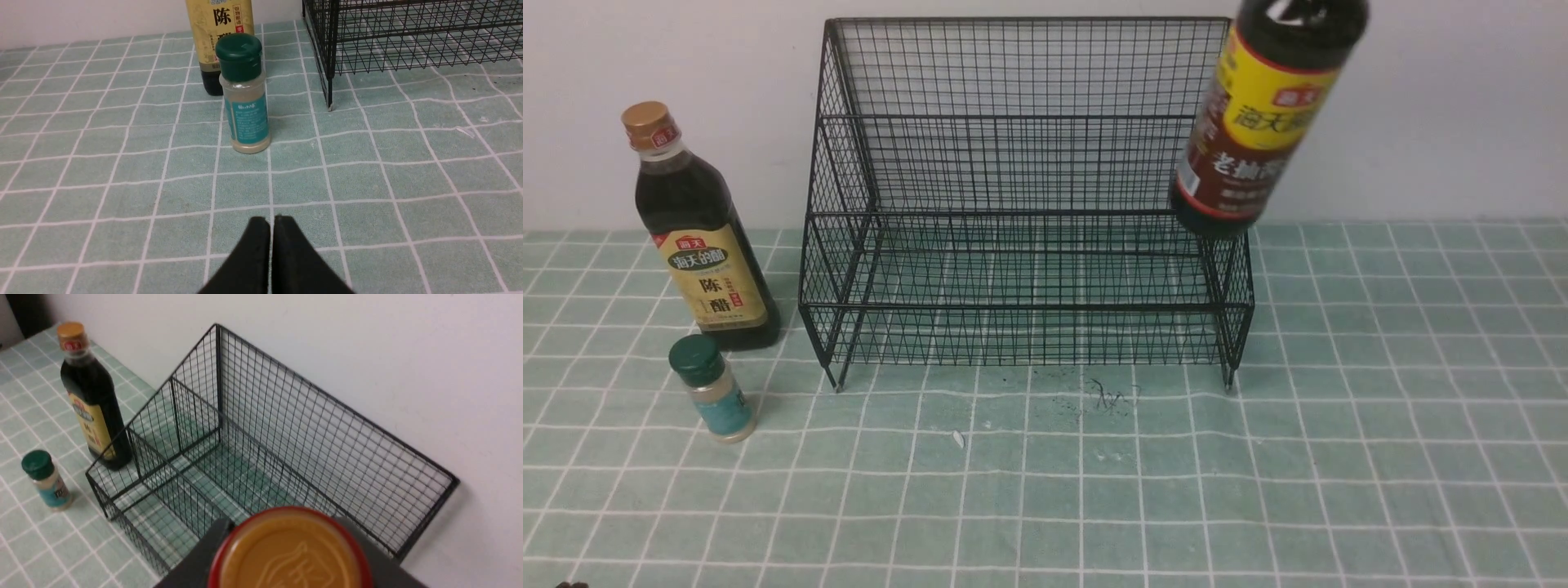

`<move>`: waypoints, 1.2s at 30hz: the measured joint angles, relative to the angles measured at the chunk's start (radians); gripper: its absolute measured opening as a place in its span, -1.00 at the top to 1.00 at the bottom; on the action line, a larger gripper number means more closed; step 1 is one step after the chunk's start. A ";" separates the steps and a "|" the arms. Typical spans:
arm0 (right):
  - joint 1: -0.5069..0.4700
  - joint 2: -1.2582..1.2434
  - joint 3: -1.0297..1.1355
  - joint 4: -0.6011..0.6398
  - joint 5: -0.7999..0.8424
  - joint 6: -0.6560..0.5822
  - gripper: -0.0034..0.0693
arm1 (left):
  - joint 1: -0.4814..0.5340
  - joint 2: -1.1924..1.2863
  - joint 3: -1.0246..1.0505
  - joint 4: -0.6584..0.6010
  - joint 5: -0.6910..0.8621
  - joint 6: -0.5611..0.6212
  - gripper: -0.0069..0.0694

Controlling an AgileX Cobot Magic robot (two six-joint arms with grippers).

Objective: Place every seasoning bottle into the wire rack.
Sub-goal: Use the right arm to put the condiment bottle back on the shelf

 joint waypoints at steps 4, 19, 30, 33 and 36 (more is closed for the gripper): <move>0.003 0.105 -0.051 0.007 -0.070 0.001 0.16 | 0.000 0.000 0.000 0.000 0.000 0.000 0.83; 0.003 0.364 -0.112 -0.023 -0.183 0.000 0.16 | 0.000 0.000 0.000 0.000 0.000 0.000 0.83; 0.003 0.474 -0.115 -0.022 -0.175 0.000 0.16 | 0.000 0.000 0.000 0.000 0.000 0.000 0.83; 0.003 0.474 -0.121 -0.022 -0.172 -0.001 0.08 | 0.000 0.000 0.000 0.000 0.000 0.000 0.83; 0.003 0.466 -0.129 -0.019 -0.189 -0.001 -0.16 | 0.000 0.000 0.000 0.000 0.000 0.000 0.83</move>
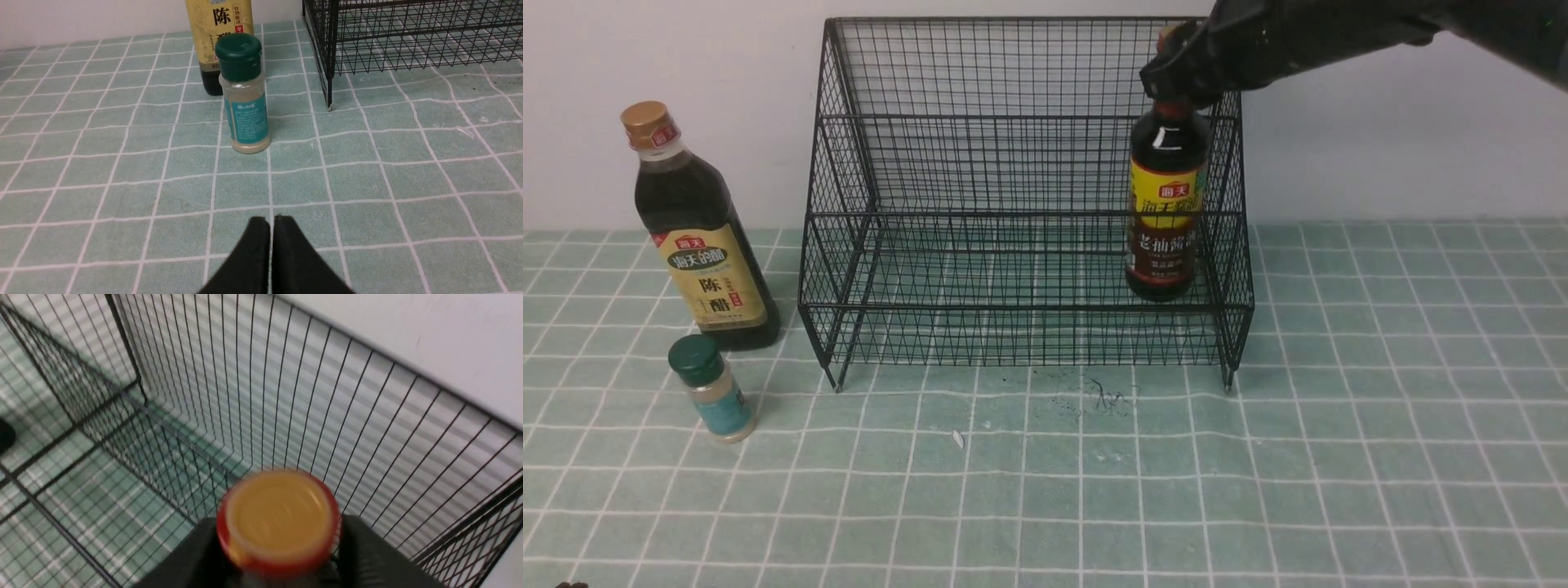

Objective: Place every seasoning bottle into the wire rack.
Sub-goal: Use the right arm to put the condiment bottle back on the shelf, then use the left arm to grab the condiment bottle closest to it

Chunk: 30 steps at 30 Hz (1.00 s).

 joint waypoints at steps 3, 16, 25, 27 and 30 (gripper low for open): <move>0.000 -0.016 -0.002 0.000 0.001 0.006 -0.39 | 0.000 0.000 0.000 0.000 0.000 0.000 0.83; 0.000 -0.378 -0.002 -0.265 0.191 0.258 0.15 | 0.000 0.000 0.000 0.000 0.000 0.000 0.83; 0.000 -0.828 0.090 -0.499 0.406 0.538 0.93 | 0.000 0.000 0.000 0.000 0.000 0.000 0.83; 0.000 -0.970 0.233 -0.504 0.387 0.593 0.94 | 0.000 0.000 0.000 0.000 0.000 0.000 0.83; 0.000 -1.191 0.458 -0.509 0.278 0.679 0.94 | 0.000 0.000 0.000 0.000 0.000 0.000 0.83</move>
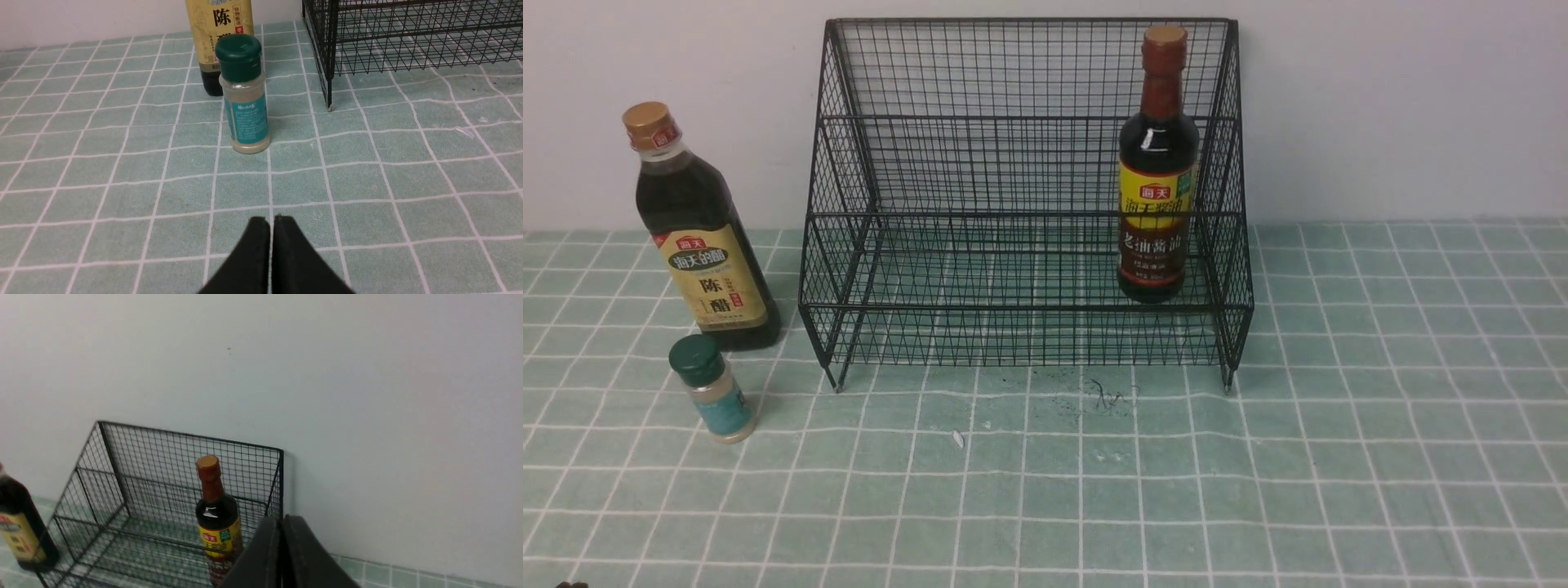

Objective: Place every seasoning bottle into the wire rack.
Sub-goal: Use the left arm to grab the condiment bottle closest to it

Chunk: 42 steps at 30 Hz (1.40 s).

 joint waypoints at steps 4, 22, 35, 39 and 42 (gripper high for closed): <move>0.000 -0.275 0.340 -0.009 -0.262 0.065 0.94 | 0.000 0.000 0.000 0.000 0.000 0.000 0.83; 0.000 -0.607 0.813 0.037 -0.385 0.079 0.94 | 0.000 0.000 0.000 0.000 0.000 0.000 0.83; -0.233 -0.654 1.148 -0.027 -0.551 0.027 0.94 | 0.000 0.000 0.000 0.000 0.000 0.000 0.83; -0.310 -0.698 1.317 -0.027 -0.570 0.025 0.94 | 0.000 0.000 0.000 0.000 0.000 0.000 0.83; -0.326 -0.736 1.394 -0.004 -0.571 0.026 0.94 | 0.000 0.000 0.000 0.000 0.000 0.000 0.83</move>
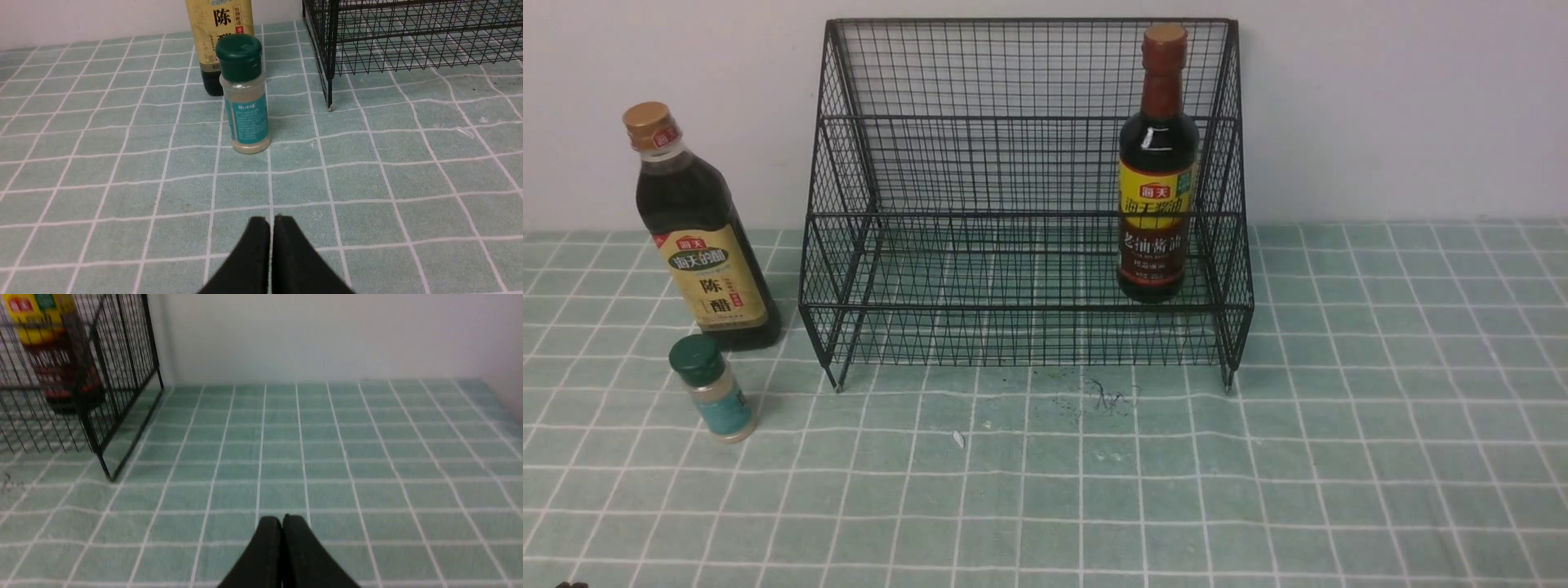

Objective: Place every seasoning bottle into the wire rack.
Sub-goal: Use the left arm to grab the condiment bottle closest to it

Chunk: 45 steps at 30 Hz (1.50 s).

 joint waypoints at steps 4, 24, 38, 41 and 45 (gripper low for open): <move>-0.001 -0.009 0.003 0.004 -0.025 0.000 0.94 | 0.000 0.000 0.000 0.000 0.000 0.000 0.83; -0.001 -0.009 0.003 0.006 -0.025 -0.002 0.94 | 0.000 0.000 0.000 0.000 0.000 0.000 0.83; -0.001 -0.009 0.003 0.005 -0.025 -0.016 0.94 | 0.000 0.000 0.000 0.000 0.000 0.000 0.83; -0.001 -0.009 0.003 0.005 -0.025 -0.016 0.94 | 0.000 0.000 0.000 0.025 -0.009 0.007 0.83; -0.001 -0.009 0.003 0.005 -0.025 -0.016 0.94 | 0.000 0.000 0.003 -0.015 -0.085 -0.016 0.83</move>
